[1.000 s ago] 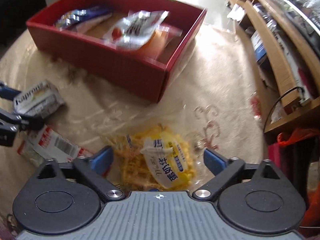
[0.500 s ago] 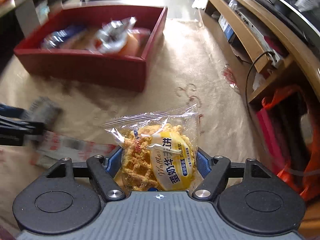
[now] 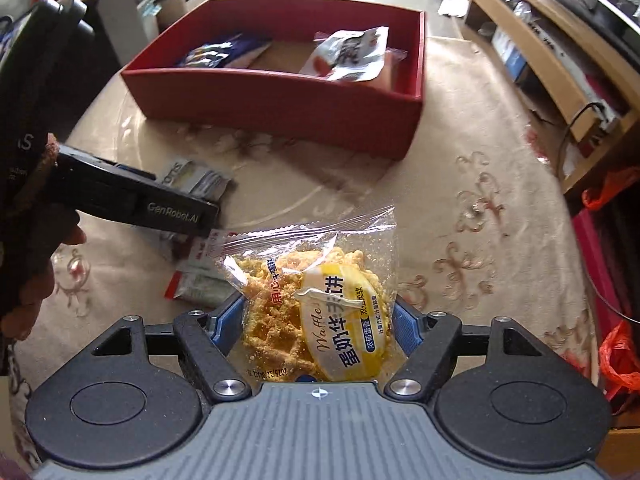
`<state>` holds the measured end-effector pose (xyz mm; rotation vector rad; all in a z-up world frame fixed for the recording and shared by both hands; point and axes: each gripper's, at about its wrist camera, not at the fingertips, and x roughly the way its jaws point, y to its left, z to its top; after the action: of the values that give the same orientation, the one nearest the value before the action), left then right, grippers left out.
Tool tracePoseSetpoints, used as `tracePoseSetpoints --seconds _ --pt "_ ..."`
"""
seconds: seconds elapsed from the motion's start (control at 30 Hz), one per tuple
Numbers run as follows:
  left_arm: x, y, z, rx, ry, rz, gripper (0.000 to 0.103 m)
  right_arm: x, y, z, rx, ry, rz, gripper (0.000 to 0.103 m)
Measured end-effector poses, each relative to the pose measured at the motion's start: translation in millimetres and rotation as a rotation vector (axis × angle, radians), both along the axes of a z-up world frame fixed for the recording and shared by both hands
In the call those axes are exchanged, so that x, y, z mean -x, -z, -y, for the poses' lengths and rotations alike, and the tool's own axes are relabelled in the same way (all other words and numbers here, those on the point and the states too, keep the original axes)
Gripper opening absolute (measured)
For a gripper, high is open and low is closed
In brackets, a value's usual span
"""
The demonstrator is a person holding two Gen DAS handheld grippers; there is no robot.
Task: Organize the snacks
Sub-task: 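Close left tool on Kaprons packet while right tool closes on waffle bag, then lift and carry Kaprons packet and waffle bag over the red box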
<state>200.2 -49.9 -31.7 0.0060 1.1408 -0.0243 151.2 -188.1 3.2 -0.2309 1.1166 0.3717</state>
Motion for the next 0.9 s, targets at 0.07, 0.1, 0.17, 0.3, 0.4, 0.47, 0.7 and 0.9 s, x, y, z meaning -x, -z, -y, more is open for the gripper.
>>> tracePoseSetpoints --seconds 0.07,0.1,0.17,0.3,0.4,0.47,0.7,0.9 --pt "6 -1 -2 0.009 0.005 -0.013 0.054 4 3 -6 0.008 -0.017 -0.01 0.079" --pt "11 -2 -3 0.012 0.003 -0.016 0.054 6 4 -8 0.011 -0.022 -0.013 0.079" --pt "26 -4 -8 0.018 0.002 -0.02 0.054 13 7 -11 0.014 -0.03 -0.022 0.079" --pt "60 -11 -17 0.029 0.012 -0.027 0.054 30 16 -22 0.034 -0.055 -0.035 0.079" --pt "84 -10 -17 0.008 0.026 -0.037 0.054 39 24 -31 0.068 -0.089 -0.041 0.08" --pt "92 -6 -15 -0.021 0.032 -0.049 0.054 44 26 -36 0.096 -0.108 -0.03 0.08" --pt "97 3 -8 -0.122 0.063 -0.017 0.085 45 33 -41 0.13 -0.123 -0.021 0.083" --pt "95 5 -20 -0.056 0.04 -0.025 0.086 43 34 -40 0.129 -0.128 -0.019 0.087"
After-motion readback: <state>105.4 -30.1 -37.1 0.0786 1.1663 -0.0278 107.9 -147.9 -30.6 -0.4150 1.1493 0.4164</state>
